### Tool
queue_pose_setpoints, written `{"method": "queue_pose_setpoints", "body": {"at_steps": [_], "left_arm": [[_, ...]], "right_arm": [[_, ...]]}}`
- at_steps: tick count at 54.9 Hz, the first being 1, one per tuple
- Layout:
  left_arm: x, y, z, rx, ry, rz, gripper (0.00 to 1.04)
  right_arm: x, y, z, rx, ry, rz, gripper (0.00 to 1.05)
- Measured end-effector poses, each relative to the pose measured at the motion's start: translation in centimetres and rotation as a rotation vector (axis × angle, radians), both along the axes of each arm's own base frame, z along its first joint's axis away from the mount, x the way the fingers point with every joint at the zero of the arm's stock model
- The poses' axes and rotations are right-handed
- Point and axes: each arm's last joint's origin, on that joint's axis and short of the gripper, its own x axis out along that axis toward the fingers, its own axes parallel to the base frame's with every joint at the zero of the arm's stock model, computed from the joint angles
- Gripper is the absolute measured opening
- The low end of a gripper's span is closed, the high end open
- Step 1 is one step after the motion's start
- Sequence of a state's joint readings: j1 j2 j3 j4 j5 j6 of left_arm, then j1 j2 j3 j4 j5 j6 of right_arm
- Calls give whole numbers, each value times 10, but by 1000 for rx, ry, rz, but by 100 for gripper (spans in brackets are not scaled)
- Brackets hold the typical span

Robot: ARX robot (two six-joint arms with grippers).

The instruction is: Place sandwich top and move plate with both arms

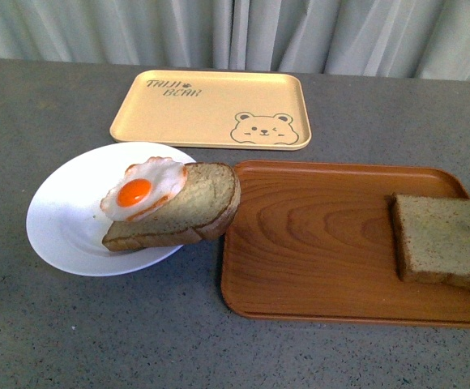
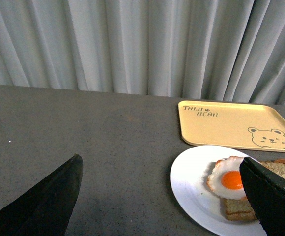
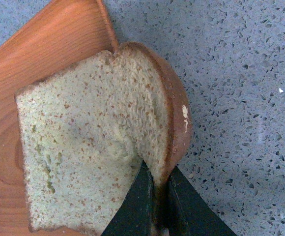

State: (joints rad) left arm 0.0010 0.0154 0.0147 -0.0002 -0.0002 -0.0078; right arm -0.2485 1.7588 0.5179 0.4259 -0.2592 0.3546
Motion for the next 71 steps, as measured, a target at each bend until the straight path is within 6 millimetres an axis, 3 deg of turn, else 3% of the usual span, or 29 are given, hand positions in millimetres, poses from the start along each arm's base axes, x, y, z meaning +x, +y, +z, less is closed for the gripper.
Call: {"method": "queue_pose_setpoints", "body": {"at_steps": [8,18,26,35,57,65,71], "left_arm": [[0,0,0,0,0,0,96],[0,0,0,0,0,0,96],[0,0,0,0,0,0,96],[0,0,0,0,0,0,96],[0,0,0,0,0,0,96],[0,0,0,0,0,0,96],[0,0,0,0,0,0,96]], "right_arm": [[0,0,8,13,-30,1,2],[-1,5,37,43,-116,14,2],[0,31,93,59,-298,90,2],[9,70,122,71,-394,196,2],[60,175,120,160,-451,413,2],[70,224,95,205,-383,470,2],[66,246,80,210,-336,493,2]]}}
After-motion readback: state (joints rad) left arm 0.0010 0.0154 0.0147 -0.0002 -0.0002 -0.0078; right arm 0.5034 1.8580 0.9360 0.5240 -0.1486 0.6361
